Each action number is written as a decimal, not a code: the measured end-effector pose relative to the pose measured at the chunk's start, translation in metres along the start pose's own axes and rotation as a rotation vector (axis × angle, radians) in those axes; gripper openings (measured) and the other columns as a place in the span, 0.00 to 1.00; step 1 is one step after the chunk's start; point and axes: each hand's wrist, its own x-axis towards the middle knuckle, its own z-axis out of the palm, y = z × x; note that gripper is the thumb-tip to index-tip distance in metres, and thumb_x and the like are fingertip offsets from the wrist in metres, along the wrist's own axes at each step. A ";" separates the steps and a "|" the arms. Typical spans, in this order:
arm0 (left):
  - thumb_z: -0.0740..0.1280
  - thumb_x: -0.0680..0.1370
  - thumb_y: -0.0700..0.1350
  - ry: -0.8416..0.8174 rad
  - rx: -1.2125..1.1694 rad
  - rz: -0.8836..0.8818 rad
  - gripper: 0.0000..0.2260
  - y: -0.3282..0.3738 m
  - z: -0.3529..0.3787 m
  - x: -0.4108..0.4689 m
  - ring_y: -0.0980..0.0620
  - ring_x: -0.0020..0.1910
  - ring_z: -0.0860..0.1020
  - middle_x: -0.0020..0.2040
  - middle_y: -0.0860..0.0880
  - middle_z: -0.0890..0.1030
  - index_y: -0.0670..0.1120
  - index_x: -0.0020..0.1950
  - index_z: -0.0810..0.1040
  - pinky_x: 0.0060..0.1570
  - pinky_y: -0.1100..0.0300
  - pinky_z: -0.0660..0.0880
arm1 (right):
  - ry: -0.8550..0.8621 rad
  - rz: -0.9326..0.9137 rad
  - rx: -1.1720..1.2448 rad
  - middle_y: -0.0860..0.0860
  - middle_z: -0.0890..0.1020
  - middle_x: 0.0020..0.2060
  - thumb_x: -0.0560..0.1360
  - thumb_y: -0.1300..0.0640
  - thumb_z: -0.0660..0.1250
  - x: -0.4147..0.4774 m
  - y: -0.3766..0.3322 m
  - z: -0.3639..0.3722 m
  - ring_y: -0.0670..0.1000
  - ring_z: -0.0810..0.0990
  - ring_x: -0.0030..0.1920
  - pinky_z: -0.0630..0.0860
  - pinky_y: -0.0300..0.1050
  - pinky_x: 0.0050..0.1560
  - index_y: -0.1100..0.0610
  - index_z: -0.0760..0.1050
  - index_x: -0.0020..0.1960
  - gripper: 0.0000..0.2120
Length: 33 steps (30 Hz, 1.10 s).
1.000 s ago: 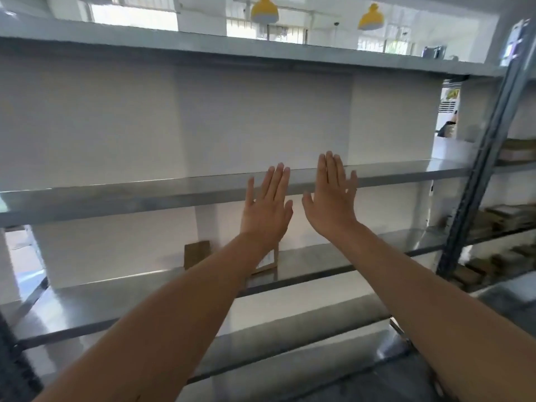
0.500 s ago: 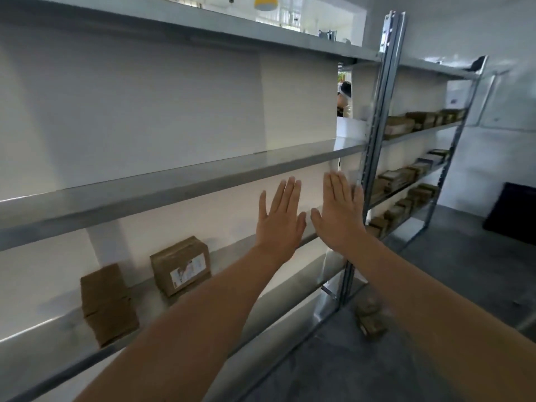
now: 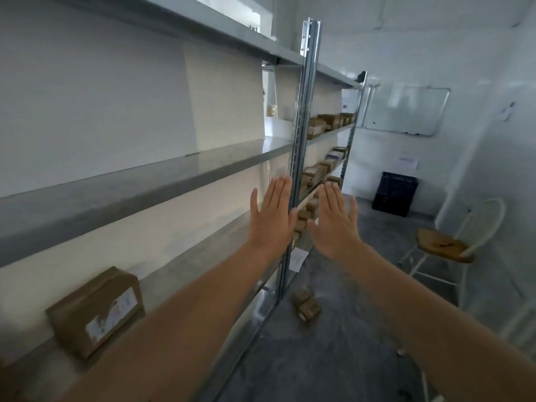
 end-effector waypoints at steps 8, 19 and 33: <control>0.49 0.85 0.51 -0.034 -0.095 0.122 0.26 0.010 0.035 0.009 0.55 0.79 0.41 0.81 0.51 0.45 0.48 0.81 0.44 0.76 0.46 0.38 | -0.067 0.119 -0.011 0.53 0.39 0.79 0.81 0.45 0.49 -0.007 0.005 0.019 0.51 0.33 0.77 0.30 0.57 0.73 0.60 0.36 0.79 0.35; 0.50 0.84 0.52 -0.044 -0.108 0.212 0.27 0.051 0.080 0.049 0.55 0.79 0.42 0.81 0.52 0.46 0.48 0.81 0.45 0.73 0.49 0.33 | -0.081 0.262 -0.055 0.54 0.39 0.79 0.81 0.47 0.52 0.006 0.086 0.029 0.52 0.34 0.78 0.33 0.60 0.75 0.60 0.37 0.79 0.36; 0.49 0.84 0.53 -0.067 -0.008 0.331 0.27 0.142 0.143 0.111 0.56 0.79 0.40 0.81 0.52 0.44 0.48 0.81 0.43 0.73 0.50 0.30 | -0.053 0.231 0.025 0.55 0.39 0.79 0.81 0.45 0.51 0.060 0.204 0.059 0.52 0.34 0.78 0.31 0.58 0.72 0.60 0.37 0.79 0.37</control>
